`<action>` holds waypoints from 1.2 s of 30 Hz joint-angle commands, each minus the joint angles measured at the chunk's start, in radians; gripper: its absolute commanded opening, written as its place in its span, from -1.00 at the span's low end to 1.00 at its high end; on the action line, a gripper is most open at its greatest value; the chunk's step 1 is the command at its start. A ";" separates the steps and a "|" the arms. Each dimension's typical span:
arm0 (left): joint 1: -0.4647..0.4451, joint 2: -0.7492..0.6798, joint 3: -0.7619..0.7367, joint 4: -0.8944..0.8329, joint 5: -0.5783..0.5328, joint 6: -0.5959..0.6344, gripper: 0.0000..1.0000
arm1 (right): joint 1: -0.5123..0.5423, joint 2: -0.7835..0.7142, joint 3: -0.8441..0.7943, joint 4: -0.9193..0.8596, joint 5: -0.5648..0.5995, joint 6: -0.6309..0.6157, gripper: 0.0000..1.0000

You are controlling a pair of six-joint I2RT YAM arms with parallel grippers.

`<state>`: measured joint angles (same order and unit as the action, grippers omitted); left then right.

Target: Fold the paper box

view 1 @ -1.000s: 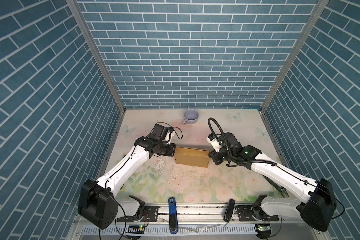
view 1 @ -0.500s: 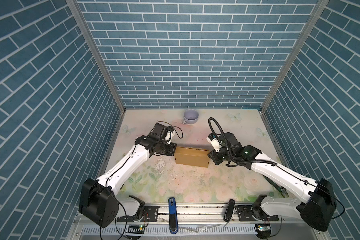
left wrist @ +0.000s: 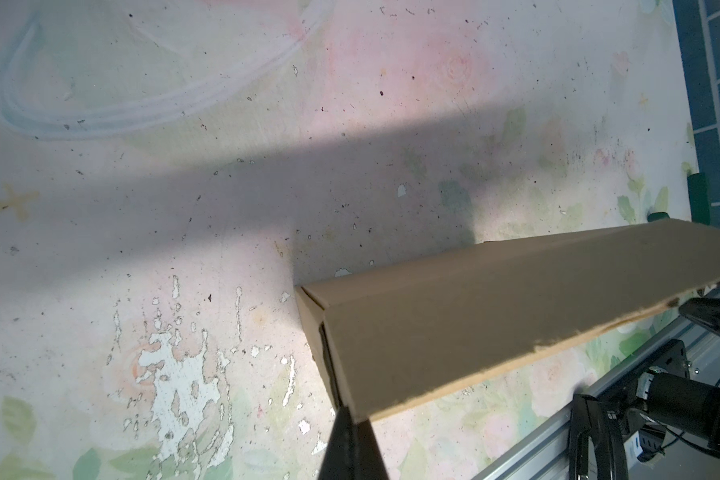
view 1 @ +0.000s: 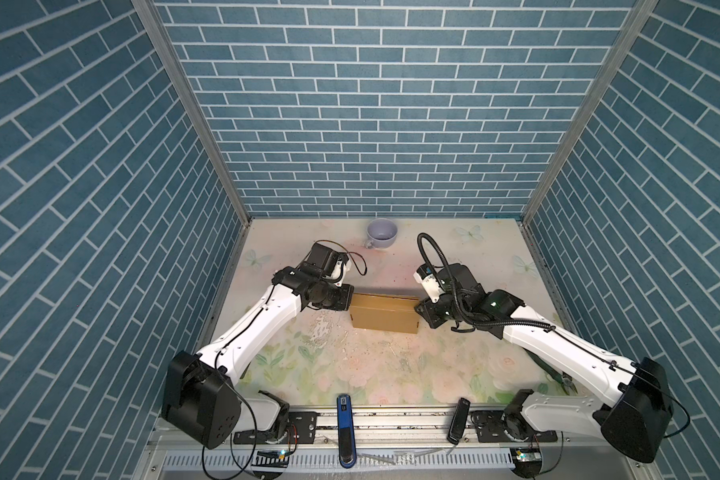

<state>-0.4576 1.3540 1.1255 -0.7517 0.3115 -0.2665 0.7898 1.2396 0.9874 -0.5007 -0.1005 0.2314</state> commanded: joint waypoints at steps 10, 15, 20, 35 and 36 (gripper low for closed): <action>-0.006 0.014 0.041 -0.033 0.030 -0.016 -1.00 | 0.003 -0.013 0.034 0.023 -0.009 0.017 -0.39; -0.006 0.017 0.055 -0.045 0.025 -0.014 -1.00 | 0.003 -0.015 0.031 0.025 -0.008 0.017 -0.35; -0.006 0.024 0.062 -0.051 0.026 -0.010 -1.00 | 0.004 -0.021 0.028 0.025 -0.005 0.017 -0.32; -0.007 0.027 0.067 -0.055 0.028 -0.007 -1.00 | 0.004 -0.013 0.040 0.031 -0.027 0.020 -0.30; -0.006 0.025 0.068 -0.055 0.029 -0.007 -1.00 | 0.003 -0.012 0.040 0.030 -0.027 0.021 -0.30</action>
<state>-0.4576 1.3701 1.1667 -0.7921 0.3157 -0.2802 0.7898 1.2362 0.9874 -0.4942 -0.1024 0.2314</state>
